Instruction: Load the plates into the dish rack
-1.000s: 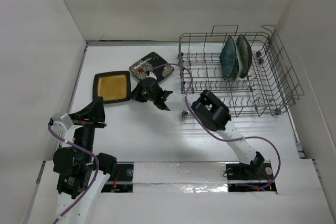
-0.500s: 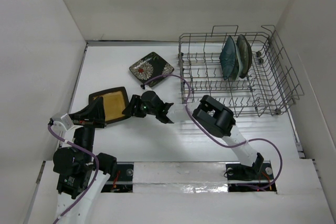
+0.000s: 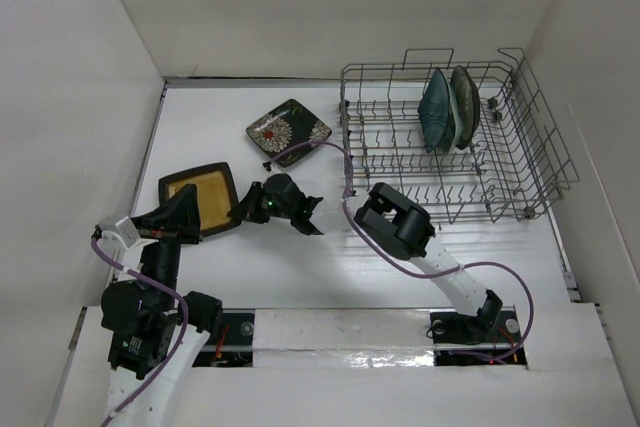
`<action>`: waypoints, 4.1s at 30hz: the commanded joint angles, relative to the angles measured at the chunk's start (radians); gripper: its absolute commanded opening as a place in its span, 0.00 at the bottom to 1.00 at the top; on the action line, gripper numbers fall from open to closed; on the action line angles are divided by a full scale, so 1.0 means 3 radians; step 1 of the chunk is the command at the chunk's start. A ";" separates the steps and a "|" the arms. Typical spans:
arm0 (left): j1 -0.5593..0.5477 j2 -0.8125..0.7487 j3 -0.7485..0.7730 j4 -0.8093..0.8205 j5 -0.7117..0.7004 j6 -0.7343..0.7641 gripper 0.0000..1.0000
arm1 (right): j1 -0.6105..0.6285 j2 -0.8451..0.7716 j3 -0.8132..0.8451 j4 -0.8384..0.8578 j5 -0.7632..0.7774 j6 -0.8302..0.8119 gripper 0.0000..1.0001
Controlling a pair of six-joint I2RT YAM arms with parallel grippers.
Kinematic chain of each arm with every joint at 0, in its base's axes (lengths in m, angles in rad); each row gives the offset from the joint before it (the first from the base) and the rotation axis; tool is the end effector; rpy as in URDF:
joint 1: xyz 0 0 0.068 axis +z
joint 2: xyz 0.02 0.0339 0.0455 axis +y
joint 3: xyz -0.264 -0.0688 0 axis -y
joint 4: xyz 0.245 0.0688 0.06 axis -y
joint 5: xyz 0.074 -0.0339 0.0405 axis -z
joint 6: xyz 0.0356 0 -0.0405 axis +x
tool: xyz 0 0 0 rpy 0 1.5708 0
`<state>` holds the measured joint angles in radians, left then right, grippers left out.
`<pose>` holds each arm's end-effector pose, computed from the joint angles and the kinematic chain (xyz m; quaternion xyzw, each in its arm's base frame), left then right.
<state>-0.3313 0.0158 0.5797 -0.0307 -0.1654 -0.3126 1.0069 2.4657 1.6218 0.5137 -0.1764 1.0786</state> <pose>0.0255 -0.0026 0.3548 -0.0671 0.4948 -0.2350 0.8339 0.2816 0.4570 0.1001 -0.0221 0.8119 0.5363 0.2298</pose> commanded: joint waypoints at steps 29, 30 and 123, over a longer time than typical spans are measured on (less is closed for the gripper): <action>0.0010 -0.0416 0.0031 0.0143 0.0004 0.0004 0.06 | -0.0932 -0.2924 -0.0850 -0.0478 0.1180 -0.1328 0.00; 0.0010 -0.0426 0.0031 0.0143 0.0009 -0.0001 0.06 | -0.1009 -0.3038 -0.0860 -0.0606 0.1257 -0.1421 0.00; -0.0021 0.0872 0.0113 0.0005 0.0005 -0.0287 0.00 | -0.0846 -0.4199 -0.1283 -0.1975 0.2721 -0.3304 0.24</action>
<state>-0.3340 0.2279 0.5804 -0.0433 -0.1589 -0.3603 0.7120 1.2617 1.3098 -0.2558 0.6720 0.0608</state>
